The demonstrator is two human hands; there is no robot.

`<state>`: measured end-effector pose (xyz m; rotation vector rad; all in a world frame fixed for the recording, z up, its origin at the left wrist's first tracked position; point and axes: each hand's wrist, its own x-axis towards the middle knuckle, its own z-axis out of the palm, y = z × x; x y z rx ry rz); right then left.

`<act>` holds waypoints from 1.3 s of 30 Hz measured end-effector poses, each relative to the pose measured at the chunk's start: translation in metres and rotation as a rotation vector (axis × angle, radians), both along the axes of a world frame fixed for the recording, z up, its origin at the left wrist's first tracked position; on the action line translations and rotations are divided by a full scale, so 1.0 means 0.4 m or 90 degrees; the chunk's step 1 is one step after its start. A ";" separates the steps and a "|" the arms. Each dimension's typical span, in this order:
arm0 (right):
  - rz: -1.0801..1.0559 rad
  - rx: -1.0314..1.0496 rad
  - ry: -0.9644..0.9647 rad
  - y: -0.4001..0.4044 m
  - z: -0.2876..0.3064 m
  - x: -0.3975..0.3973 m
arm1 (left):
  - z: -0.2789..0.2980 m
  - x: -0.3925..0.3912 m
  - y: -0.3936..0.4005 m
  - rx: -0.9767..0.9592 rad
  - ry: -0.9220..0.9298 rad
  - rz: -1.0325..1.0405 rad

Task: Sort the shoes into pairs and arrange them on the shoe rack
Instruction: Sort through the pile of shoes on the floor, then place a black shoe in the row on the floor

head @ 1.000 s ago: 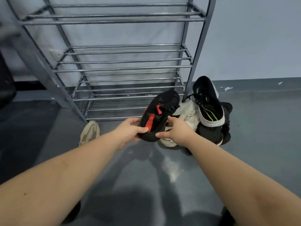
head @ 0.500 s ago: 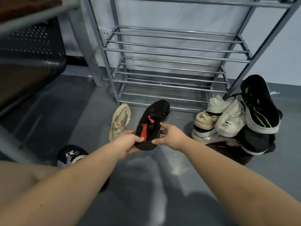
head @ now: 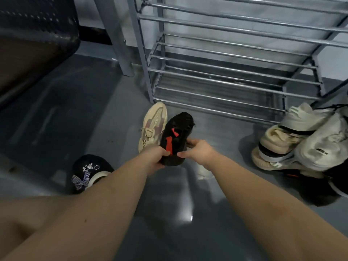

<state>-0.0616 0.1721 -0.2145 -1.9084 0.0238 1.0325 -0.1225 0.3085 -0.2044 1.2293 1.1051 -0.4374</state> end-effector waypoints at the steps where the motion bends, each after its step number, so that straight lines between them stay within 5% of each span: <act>1: -0.008 0.010 0.005 0.007 -0.010 0.003 | -0.011 0.000 0.001 -0.007 -0.001 0.011; 12: 0.018 -0.023 0.036 0.012 -0.053 0.028 | -0.101 0.022 -0.017 0.081 0.009 -0.049; 17: 0.090 -0.054 0.062 0.010 -0.033 0.020 | -0.077 0.033 -0.010 0.237 -0.031 -0.128; 24: 0.432 -0.410 -0.297 -0.104 0.044 0.034 | -0.021 0.051 -0.093 0.438 -0.111 -0.462; 31: 0.360 -0.544 -0.412 -0.326 0.153 0.024 | 0.031 0.006 -0.253 0.666 -0.164 -0.841; 39: 0.253 -0.591 -0.509 -0.556 0.249 -0.044 | 0.141 -0.016 -0.403 0.747 -0.300 -0.949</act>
